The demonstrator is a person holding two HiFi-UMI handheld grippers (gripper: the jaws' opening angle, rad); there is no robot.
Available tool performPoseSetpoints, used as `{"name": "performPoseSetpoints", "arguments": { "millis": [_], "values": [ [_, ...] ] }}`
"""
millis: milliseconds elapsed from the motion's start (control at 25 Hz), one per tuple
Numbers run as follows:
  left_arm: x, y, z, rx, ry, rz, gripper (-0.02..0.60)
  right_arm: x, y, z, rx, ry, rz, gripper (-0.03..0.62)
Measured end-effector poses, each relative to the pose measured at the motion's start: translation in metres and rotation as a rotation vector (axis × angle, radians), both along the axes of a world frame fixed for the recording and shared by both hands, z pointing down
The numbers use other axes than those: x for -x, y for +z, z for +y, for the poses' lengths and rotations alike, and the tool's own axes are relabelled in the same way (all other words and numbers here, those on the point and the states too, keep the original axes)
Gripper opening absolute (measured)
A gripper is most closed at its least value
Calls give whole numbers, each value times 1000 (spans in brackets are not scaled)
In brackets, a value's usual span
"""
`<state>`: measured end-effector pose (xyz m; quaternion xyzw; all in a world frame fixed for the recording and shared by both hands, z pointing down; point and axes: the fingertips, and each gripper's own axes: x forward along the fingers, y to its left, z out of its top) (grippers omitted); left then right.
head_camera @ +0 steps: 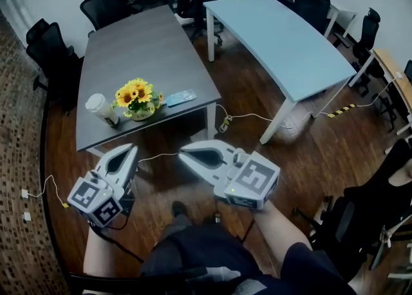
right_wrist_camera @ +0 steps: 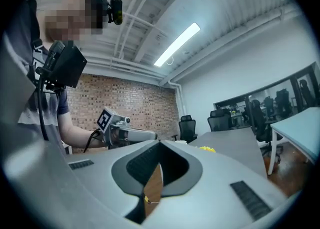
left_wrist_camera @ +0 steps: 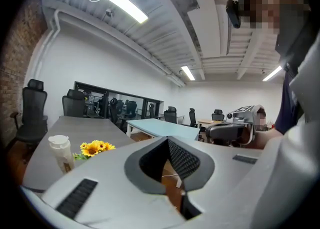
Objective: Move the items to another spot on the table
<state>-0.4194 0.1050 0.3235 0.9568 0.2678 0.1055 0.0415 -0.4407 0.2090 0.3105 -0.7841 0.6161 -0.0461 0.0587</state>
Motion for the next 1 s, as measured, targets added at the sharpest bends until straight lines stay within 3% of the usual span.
{"name": "performPoseSetpoints", "arguments": {
  "millis": [320,720,1000],
  "values": [
    [26,12,-20,-25,-67,-28,-5,15,3,-14,9,-54,-7,-20],
    [64,20,-54,-31,-65,-13,-5,48,4,-60,30,-112,-14,-20],
    [92,11,-90,27,-91,0,-5,79,-7,-98,37,-142,2,-20]
  ]
}}
